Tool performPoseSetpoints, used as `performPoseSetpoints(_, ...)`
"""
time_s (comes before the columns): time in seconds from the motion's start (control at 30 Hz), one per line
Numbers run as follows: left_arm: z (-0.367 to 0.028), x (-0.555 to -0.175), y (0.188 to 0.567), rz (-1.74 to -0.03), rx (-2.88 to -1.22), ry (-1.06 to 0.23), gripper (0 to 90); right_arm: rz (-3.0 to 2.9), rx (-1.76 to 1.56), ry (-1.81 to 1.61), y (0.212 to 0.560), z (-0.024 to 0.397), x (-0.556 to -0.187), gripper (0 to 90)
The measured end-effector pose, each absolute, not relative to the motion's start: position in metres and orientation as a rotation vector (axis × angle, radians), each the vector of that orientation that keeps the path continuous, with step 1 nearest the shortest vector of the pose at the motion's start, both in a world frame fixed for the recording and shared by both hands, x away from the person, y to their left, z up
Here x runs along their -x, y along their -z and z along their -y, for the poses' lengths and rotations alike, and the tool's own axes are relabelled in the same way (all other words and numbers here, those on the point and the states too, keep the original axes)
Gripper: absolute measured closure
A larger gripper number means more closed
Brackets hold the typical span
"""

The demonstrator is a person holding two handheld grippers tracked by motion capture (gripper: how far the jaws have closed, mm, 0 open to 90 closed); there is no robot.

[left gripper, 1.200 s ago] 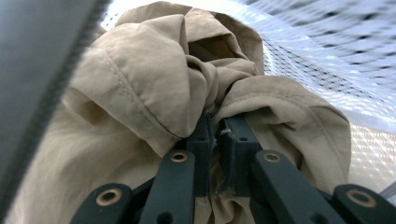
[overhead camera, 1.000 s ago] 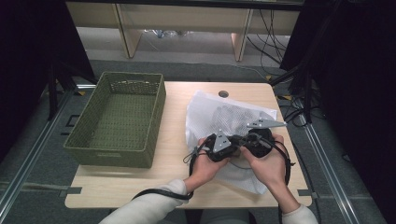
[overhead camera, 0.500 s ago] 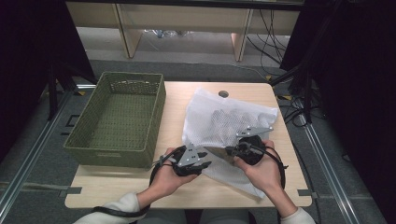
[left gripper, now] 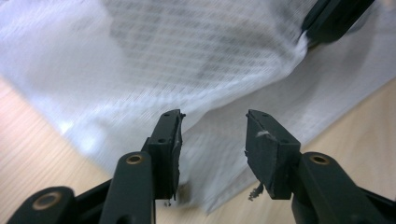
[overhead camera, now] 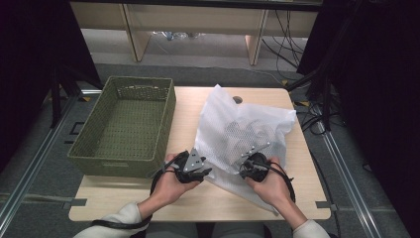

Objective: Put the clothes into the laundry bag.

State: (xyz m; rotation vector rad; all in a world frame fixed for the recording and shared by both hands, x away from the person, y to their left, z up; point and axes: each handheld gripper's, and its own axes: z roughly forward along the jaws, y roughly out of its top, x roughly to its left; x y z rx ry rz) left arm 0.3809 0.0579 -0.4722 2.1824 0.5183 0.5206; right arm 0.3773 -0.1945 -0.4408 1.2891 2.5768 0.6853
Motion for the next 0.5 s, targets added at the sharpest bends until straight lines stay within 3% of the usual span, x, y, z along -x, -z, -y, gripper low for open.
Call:
performPoseSetpoints(0.23, -0.072, -0.381, 0.481, -0.688, -2.186, -0.471, 44.8, -2.527, -1.292, -0.680, 0.445, 0.198, -0.385, 89.6)
performPoseSetpoints(0.5, -0.070, -0.387, 0.495, -0.800, -2.249, -0.404, 43.9, -2.507, -1.304, -0.701, 0.441, 0.198, -0.385, 89.5)
